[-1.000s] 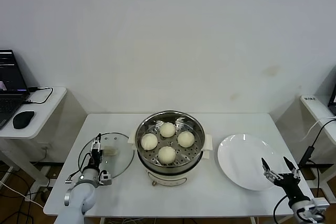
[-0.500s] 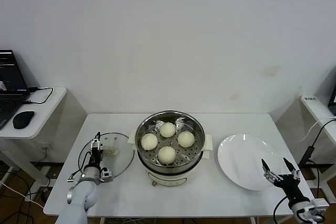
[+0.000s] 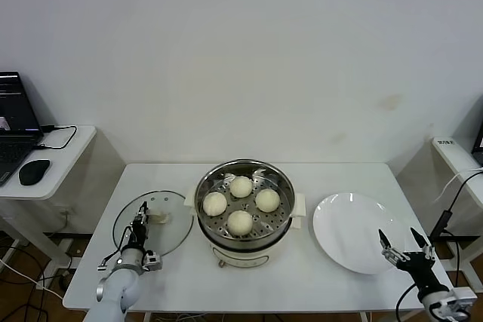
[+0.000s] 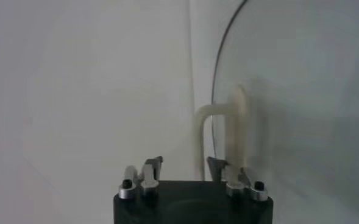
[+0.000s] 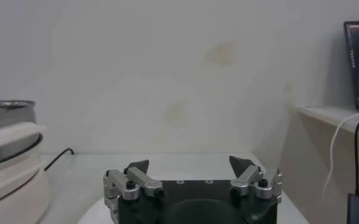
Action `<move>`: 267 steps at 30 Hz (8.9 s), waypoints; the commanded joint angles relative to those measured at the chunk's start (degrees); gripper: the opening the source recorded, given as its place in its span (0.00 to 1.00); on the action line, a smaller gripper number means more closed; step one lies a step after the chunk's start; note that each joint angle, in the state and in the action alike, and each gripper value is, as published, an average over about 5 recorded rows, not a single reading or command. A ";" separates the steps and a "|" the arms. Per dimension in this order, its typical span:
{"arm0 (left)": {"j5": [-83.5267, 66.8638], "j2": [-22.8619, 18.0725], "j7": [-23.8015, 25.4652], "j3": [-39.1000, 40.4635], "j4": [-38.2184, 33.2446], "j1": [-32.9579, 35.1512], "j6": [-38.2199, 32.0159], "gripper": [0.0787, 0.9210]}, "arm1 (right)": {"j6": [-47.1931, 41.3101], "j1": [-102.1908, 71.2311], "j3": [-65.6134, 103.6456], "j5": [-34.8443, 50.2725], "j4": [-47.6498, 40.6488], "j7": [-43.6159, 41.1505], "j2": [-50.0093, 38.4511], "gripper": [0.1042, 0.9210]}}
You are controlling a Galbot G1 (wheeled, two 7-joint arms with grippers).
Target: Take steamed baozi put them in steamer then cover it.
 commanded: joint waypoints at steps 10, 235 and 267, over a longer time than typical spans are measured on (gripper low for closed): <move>-1.21 0.44 -3.14 0.09 1.34 -0.42 -1.28 0.07 | -0.14 -0.47 0.17 -0.61 0.83 -0.04 0.57 0.88; -61.88 -9.40 7.25 -15.82 -52.89 44.21 0.81 0.88 | -10.54 -5.79 -11.78 -1.99 16.00 8.60 -6.37 0.88; -64.99 -12.32 9.44 -16.46 -57.08 46.15 -0.52 0.88 | -9.31 -2.41 -9.52 -7.71 14.22 9.84 0.59 0.88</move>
